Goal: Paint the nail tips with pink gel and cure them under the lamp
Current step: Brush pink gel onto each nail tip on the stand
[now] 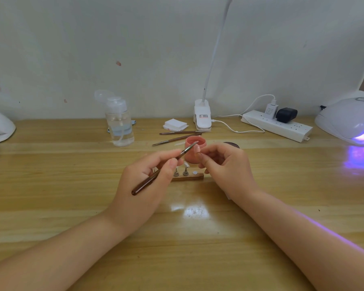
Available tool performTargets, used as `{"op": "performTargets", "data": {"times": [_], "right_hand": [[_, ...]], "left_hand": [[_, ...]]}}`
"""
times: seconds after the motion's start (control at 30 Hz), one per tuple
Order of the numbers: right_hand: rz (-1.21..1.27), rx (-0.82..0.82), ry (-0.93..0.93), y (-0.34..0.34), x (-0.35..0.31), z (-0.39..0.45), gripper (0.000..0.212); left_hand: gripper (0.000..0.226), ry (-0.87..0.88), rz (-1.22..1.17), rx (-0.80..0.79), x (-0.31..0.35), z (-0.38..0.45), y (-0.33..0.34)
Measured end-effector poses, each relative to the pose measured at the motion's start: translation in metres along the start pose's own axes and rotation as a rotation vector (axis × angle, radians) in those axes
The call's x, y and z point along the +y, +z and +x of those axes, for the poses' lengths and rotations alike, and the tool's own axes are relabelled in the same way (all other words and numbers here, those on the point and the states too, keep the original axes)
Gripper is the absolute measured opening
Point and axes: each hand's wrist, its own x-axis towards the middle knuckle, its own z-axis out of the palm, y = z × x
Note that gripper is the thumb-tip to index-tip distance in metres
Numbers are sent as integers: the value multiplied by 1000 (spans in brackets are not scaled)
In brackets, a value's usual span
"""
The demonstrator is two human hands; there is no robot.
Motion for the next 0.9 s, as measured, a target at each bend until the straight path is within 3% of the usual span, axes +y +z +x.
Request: {"op": "performTargets", "data": {"times": [0.53,0.73,0.9], "right_hand": [[-47,30,-62,0,-2,-2,11],[-43,65,-44,-1,-1,-1,8],[-43,57,-63,-1,0,-1,14]], "left_hand": [[20,57,23,-10,-2,-2,0],[23,120,-22,58,-3,-3,-2],[15,123,-9,-12,-6,-1,-3]]}}
